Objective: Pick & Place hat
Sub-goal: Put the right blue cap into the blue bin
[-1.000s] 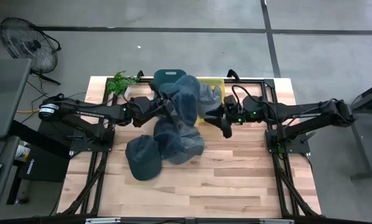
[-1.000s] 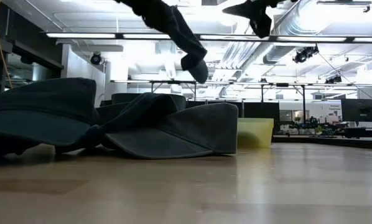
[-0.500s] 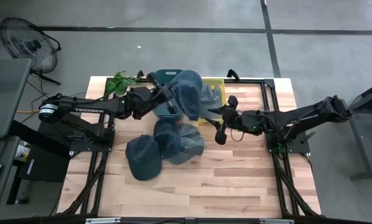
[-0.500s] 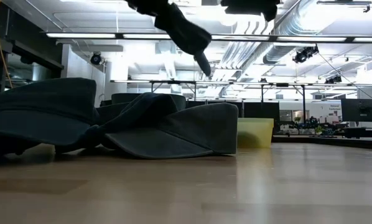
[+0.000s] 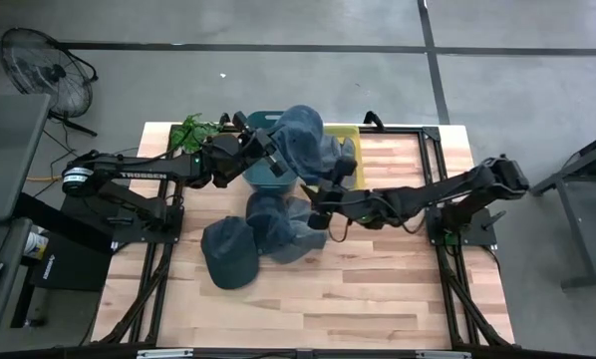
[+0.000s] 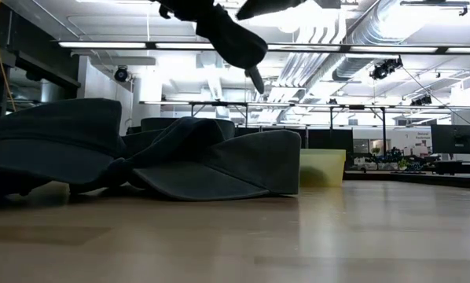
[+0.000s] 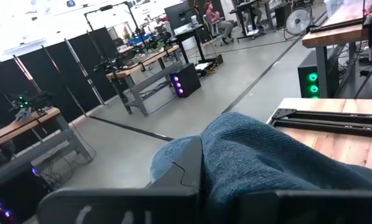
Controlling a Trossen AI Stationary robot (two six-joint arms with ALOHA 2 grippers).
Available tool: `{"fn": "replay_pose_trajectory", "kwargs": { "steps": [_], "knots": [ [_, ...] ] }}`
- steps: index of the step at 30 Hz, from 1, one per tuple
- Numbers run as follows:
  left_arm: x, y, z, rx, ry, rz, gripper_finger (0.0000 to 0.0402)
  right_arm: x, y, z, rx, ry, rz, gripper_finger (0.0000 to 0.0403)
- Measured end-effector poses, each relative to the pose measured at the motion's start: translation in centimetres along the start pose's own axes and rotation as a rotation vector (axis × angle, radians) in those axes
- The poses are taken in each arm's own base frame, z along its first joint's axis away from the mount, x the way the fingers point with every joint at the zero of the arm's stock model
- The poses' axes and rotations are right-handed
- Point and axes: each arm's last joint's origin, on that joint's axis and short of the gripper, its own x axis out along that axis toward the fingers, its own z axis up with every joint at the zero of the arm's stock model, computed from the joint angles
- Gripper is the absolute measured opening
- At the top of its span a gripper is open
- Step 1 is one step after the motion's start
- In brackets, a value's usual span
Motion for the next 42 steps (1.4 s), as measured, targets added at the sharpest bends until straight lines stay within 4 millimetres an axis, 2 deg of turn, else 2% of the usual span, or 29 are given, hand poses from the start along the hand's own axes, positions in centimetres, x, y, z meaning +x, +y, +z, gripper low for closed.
{"fn": "replay_pose_trajectory", "kwargs": {
  "steps": [4,10,17,21,24,28,34,38,42],
  "knots": [
    [0.0,0.0,0.0,-0.004,0.0,0.0,0.0,0.5,0.2,0.6,-0.003,-0.003,-0.005,0.0238],
    [0.0,0.0,0.0,-0.029,-0.002,-0.008,0.0,1.3,-0.4,0.2,-0.005,0.03,-0.056,0.0287],
    [0.0,-0.2,0.1,-0.092,-0.009,-0.036,0.0,3.5,-2.6,-0.8,0.001,0.064,-0.083,0.0296],
    [0.0,-0.1,0.4,-0.097,-0.014,-0.035,0.0,4.0,-3.3,-1.2,0.005,0.087,-0.124,0.0296],
    [0.0,0.0,0.6,-0.091,-0.005,-0.035,0.0,3.9,-3.1,-1.0,0.018,0.074,-0.102,0.0296],
    [0.0,0.1,0.6,-0.1,0.0,-0.014,0.0,2.7,-1.7,-0.4,0.022,0.044,-0.057,0.0296],
    [0.2,-0.1,0.5,-0.203,-0.001,-0.009,0.0,1.1,0.0,0.3,-0.005,0.013,-0.023,0.0296],
    [0.3,-0.4,0.3,-0.264,0.007,-0.043,0.0,0.9,-0.1,0.0,-0.07,0.064,-0.13,0.0296],
    [0.3,-0.4,0.5,-0.346,-0.002,-0.065,0.0,1.6,-0.6,-0.2,-0.09,0.064,-0.119,0.0296]
  ]
}}
